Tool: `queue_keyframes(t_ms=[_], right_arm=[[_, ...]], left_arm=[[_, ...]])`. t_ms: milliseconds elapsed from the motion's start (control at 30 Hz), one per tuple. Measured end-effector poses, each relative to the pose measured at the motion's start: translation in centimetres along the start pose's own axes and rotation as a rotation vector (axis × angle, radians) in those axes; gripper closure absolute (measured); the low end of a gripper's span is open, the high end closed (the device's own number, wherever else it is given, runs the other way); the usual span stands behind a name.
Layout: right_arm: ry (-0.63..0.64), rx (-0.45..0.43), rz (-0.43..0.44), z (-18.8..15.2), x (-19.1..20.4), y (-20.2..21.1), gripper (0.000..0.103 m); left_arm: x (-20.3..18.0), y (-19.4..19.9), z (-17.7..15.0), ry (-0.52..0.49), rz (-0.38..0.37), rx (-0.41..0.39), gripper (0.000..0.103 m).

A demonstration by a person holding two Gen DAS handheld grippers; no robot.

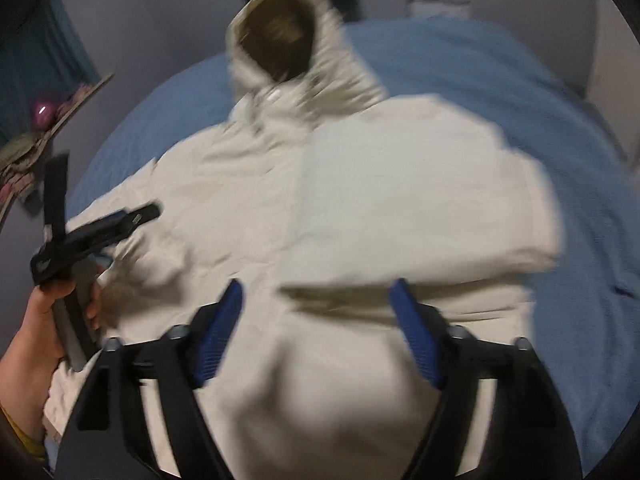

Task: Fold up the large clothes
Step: 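Grasp the other sleeve cuff with the left gripper, then fold the held sleeve across the jacket front, then open the left gripper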

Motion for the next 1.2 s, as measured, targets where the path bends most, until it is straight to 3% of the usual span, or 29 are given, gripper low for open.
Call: queue_keyframes(t_ms=[167, 400, 567, 733, 933, 967, 1100, 1200], right_arm=[[-0.148, -0.107, -0.205, -1.3, -6.3, 3.4, 0.014], [-0.334, -0.141, -0.242, -2.1, -12.3, 4.7, 0.014], [-0.388, -0.130, -0.328, -2.8, -14.5, 5.0, 0.013], [-0.453, -0.153, -0.290, -3.6, -16.2, 5.2, 0.013], [-0.466, -0.190, -0.263, -3.6, -16.4, 5.5, 0.013], [-0.467, -0.191, -0.257, -3.6, -16.4, 5.3, 0.013], [-0.475, -0.187, -0.245, -3.9, -16.6, 5.0, 0.013], [-0.478, -0.189, -0.234, -3.9, -16.4, 4.9, 0.013]], left_arm=[[-4.4, 1.3, -1.0, -0.102, -0.085, 0.024, 0.007], [-14.2, 1.5, -4.1, -0.318, -0.157, 0.087, 0.007], [-21.5, -0.1, -7.4, -0.448, -0.228, 0.131, 0.017], [-26.3, -2.6, -10.0, -0.564, -0.226, 0.138, 0.025], [-29.4, -5.4, -12.8, -0.735, -0.113, 0.106, 0.031], [-29.3, -5.6, -13.1, -0.756, -0.101, 0.104, 0.035], [-29.3, -6.4, -13.6, -0.836, -0.051, 0.097, 0.086], [-28.5, -5.3, -12.3, -0.796, -0.078, 0.077, 0.096]])
Point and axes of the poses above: each gripper's, at about its wrist camera, not at the fingertips, and y roughly against the way its jaws point, x to its left, z to its top, the point moved 1 cm from there along -y, roughly the way its jaws point, and after that the axes turned 15 degrees about y, right-handed, at the moved point
